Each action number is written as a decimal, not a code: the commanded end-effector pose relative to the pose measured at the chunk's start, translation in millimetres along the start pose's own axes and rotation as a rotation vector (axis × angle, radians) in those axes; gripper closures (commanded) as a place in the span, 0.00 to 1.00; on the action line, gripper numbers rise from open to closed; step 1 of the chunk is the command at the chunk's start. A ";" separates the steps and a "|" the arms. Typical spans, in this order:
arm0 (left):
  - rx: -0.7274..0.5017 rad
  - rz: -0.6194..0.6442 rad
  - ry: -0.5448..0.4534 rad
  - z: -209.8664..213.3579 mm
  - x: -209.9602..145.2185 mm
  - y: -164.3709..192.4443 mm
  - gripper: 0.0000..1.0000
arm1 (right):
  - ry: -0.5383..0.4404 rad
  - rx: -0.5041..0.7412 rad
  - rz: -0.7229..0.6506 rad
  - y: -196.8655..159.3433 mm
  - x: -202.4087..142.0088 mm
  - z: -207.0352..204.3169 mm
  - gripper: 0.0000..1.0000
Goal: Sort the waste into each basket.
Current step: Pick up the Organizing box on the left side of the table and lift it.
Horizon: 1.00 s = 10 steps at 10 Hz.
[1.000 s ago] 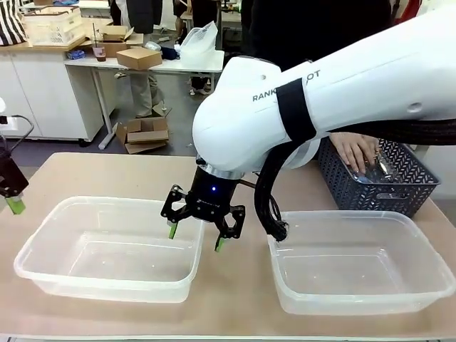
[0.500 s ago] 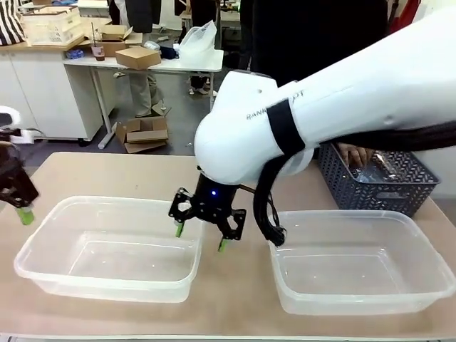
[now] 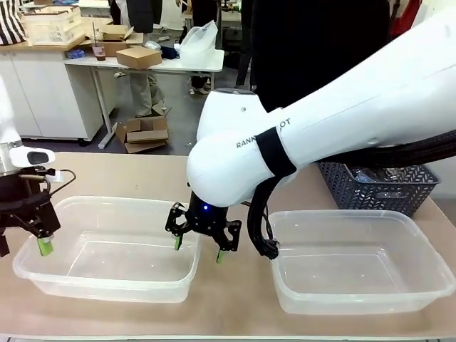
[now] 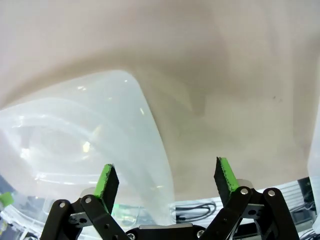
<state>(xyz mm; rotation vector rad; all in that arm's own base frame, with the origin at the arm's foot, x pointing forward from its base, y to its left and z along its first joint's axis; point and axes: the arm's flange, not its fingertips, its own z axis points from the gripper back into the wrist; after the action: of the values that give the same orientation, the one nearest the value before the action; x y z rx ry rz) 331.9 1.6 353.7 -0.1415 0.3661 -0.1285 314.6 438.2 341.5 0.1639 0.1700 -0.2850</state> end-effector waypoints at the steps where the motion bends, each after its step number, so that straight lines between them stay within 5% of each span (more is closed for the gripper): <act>1: -0.018 -0.015 -0.039 -22.7 -19.2 -8.1 0.00 | -0.040 -0.017 -0.030 4.7 -1.9 10.2 0.00; 3: -0.040 0.014 -0.054 -25.7 -17.8 -11.9 0.00 | -0.014 -0.038 -0.016 6.4 2.3 9.5 0.00; 4: -0.066 0.017 -0.069 -24.5 -18.3 -13.2 0.47 | -0.016 -0.065 -0.011 7.1 3.7 8.7 0.24; 5: -0.070 0.012 -0.066 -21.5 -19.3 -13.7 0.60 | -0.009 -0.085 -0.011 7.3 4.6 6.7 0.58; 6: -0.071 0.008 -0.060 -20.5 -18.8 -13.9 1.00 | -0.003 -0.084 -0.011 7.2 5.0 5.8 0.83; 7: -0.066 0.009 -0.060 -21.0 -18.3 -13.0 1.00 | -0.010 -0.076 -0.009 6.7 3.9 6.3 1.00; 8: -0.061 0.017 -0.059 -21.1 -17.1 -13.2 1.00 | -0.011 -0.071 -0.014 5.8 3.3 7.5 1.00; 9: -0.064 0.009 -0.049 -21.9 -15.8 -15.1 0.86 | -0.003 -0.058 -0.016 4.7 3.7 7.6 1.00; 10: -0.069 0.008 -0.045 -22.9 -15.3 -16.6 0.96 | 0.002 -0.053 -0.017 4.0 4.2 7.6 0.96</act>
<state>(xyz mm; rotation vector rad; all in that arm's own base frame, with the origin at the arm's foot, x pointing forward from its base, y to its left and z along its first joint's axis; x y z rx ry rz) 337.8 -8.8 357.0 -0.1981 0.3246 -0.1076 320.9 435.8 347.2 0.1148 0.1908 -0.2726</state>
